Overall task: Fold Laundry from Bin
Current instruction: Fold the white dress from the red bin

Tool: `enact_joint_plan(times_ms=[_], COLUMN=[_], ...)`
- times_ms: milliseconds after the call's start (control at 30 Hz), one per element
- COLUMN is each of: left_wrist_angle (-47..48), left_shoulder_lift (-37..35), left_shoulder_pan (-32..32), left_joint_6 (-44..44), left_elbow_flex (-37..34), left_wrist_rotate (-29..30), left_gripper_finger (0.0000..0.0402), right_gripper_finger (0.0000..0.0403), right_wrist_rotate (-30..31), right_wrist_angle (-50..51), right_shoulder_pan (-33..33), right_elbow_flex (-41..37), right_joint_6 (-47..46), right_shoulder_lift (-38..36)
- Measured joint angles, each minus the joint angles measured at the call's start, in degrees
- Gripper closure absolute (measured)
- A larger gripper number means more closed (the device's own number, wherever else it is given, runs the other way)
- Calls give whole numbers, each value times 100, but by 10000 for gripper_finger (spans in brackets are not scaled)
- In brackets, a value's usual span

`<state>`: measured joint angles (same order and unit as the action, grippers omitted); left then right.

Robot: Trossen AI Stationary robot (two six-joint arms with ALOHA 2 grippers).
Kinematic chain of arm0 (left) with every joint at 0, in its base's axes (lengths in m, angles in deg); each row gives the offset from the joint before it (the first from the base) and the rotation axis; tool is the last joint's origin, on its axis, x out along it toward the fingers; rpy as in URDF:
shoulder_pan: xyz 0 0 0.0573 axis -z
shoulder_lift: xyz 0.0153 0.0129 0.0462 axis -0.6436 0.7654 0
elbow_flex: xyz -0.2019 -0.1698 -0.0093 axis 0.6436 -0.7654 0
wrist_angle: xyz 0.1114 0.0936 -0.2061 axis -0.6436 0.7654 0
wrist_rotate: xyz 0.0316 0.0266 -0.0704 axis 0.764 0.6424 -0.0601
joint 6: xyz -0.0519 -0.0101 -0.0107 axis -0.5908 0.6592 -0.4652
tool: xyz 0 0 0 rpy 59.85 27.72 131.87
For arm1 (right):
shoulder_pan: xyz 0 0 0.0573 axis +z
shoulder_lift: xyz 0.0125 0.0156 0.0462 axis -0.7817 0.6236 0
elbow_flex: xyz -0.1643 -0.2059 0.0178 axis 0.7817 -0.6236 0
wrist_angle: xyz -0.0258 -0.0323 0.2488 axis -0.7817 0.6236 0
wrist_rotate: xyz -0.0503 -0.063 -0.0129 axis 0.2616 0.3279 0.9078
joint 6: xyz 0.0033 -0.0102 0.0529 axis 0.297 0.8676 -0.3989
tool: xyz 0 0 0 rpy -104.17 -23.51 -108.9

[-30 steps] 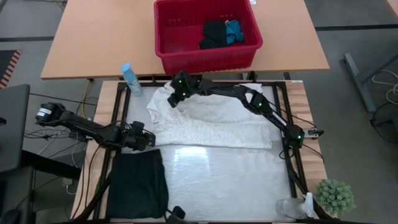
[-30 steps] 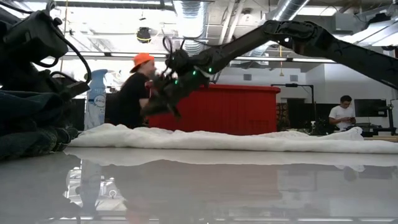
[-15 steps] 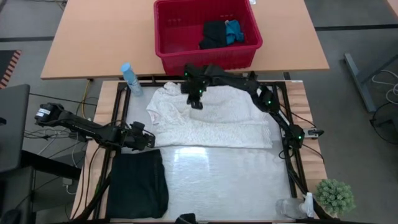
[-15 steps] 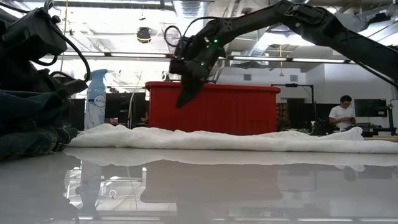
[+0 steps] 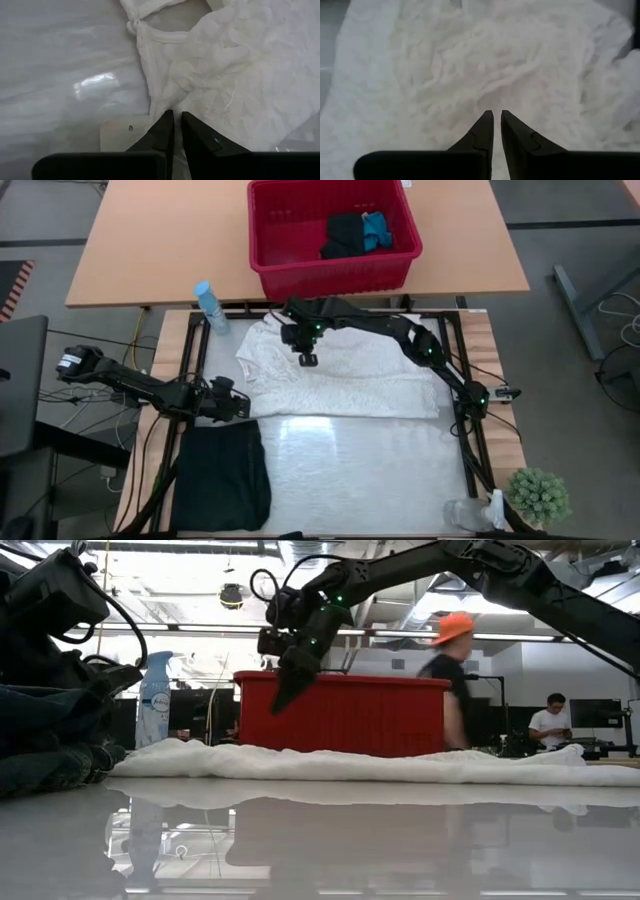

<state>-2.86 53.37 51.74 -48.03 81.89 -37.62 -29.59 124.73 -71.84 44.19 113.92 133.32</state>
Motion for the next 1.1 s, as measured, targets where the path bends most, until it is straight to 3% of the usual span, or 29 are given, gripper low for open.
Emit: enact_joint_plan(times_ms=[67, 200, 333, 400, 500, 733, 867, 1100], left_wrist_angle=[-19, 1, 281, 329, 332, 508, 821, 1549], left_shoulder_lift=[0, -2, -11, -14, -63, -345, -466, -533], left_shoulder_pan=[0, -2, -2, -2, -2, -11, -33, -36], left_joint_6=[-10, 70, 6, -136, -279, 429, 787, 1265], left_elbow_flex=[0, 0, 26, 31, 65, 492, 825, 1378], left_wrist_rotate=[-15, -131, -375, -437, -392, -77, -220, -244], left_gripper_finger=[373, 373, 373, 373, 374, 385, 383, 342], right_gripper_finger=[341, 342, 343, 346, 361, 383, 340, 220], right_wrist_rotate=[54, 899, 1079, 547, -714, -1243, -1406, -1534], right_wrist_angle=[108, 418, 1090, 1513, 1674, 1357, 1130, 1111], right_shoulder_pan=[61, 185, 82, -19, -116, -198, -227, -223], right_elbow_flex=[0, 2, 3, 4, -2, 2, 2, 2], right_joint_6=[5, 250, 23, -332, -430, -110, -37, 3], right_shoulder_lift=[0, -19, -84, -87, -83, -85, -85, -84])
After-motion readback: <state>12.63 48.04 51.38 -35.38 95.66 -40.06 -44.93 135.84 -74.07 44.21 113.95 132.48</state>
